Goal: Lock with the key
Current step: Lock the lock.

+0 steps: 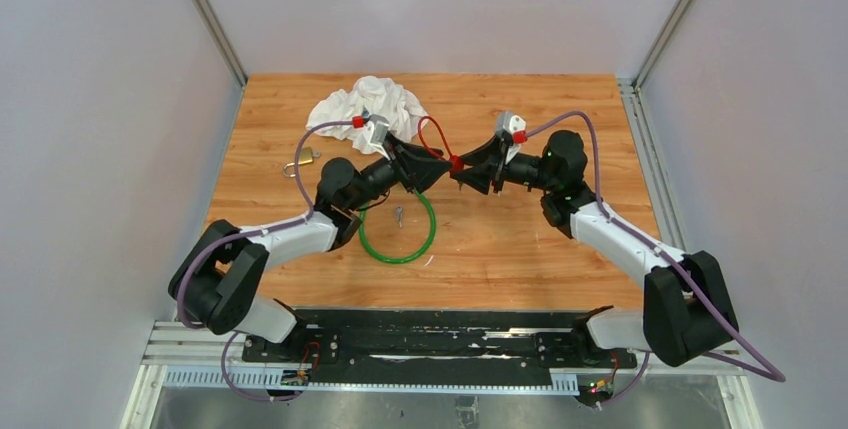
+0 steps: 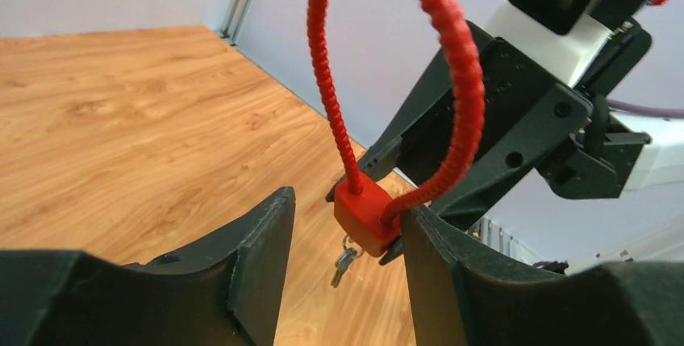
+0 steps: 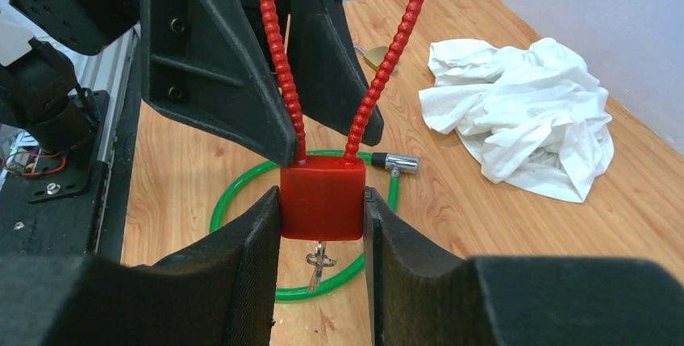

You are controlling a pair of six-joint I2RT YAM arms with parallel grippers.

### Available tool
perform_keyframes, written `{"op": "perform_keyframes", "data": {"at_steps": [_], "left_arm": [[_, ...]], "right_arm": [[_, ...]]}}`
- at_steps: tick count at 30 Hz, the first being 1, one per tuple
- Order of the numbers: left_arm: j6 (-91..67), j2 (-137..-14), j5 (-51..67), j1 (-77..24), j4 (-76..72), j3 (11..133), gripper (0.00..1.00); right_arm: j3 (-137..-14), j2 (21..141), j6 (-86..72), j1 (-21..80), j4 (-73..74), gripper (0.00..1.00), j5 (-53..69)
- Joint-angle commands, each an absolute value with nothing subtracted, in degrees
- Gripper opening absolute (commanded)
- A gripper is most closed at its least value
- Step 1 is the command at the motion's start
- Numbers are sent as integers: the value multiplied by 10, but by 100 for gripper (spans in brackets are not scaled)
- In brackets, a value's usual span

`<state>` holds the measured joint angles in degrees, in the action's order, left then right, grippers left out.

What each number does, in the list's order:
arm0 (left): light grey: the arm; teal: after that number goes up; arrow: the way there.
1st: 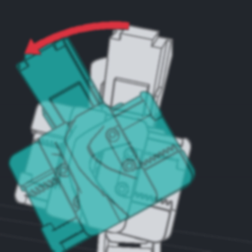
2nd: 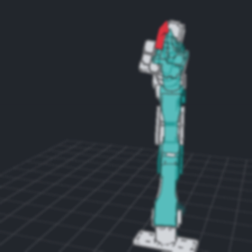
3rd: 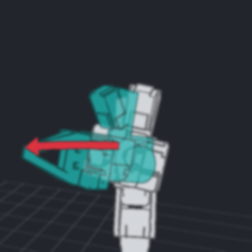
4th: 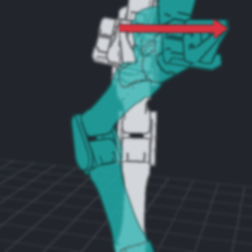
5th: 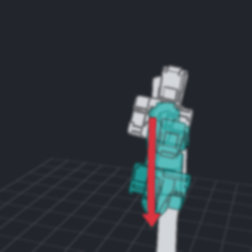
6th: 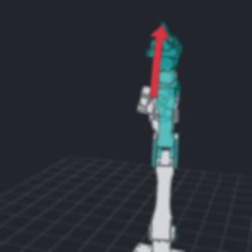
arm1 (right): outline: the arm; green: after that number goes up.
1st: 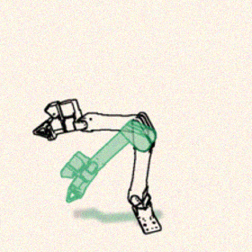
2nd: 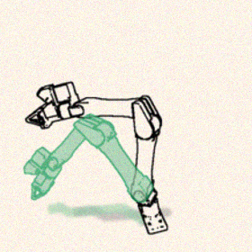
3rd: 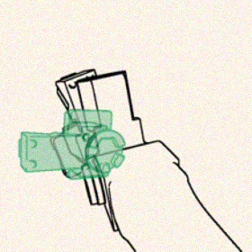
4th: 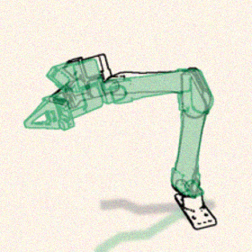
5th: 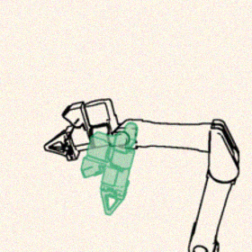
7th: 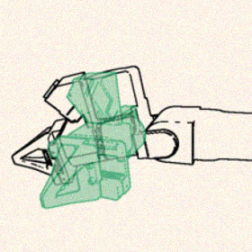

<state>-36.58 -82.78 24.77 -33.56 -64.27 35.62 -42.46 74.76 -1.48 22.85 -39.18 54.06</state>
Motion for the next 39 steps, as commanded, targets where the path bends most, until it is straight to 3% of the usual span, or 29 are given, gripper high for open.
{"op": "perform_keyframes", "data": {"at_steps": [1, 8, 22, 35, 39], "left_arm": [[-374, -827, 242, -337, -525, 410, 57], [-393, -839, 267, -337, -391, 473, 64], [-425, -852, 262, -338, -308, 502, 63], [-459, -870, 291, -340, -292, 519, 35], [-469, -872, 296, -340, -292, 521, 19]], "right_arm": [[-457, 734, 26, 236, -359, 1, 522], [-477, 735, 73, 250, -292, 1, 486], [-484, 737, 92, 255, -267, 1, 471], [-498, 745, 137, 271, -217, 1, 408], [-500, 748, 143, 274, -210, 1, 395]]}}
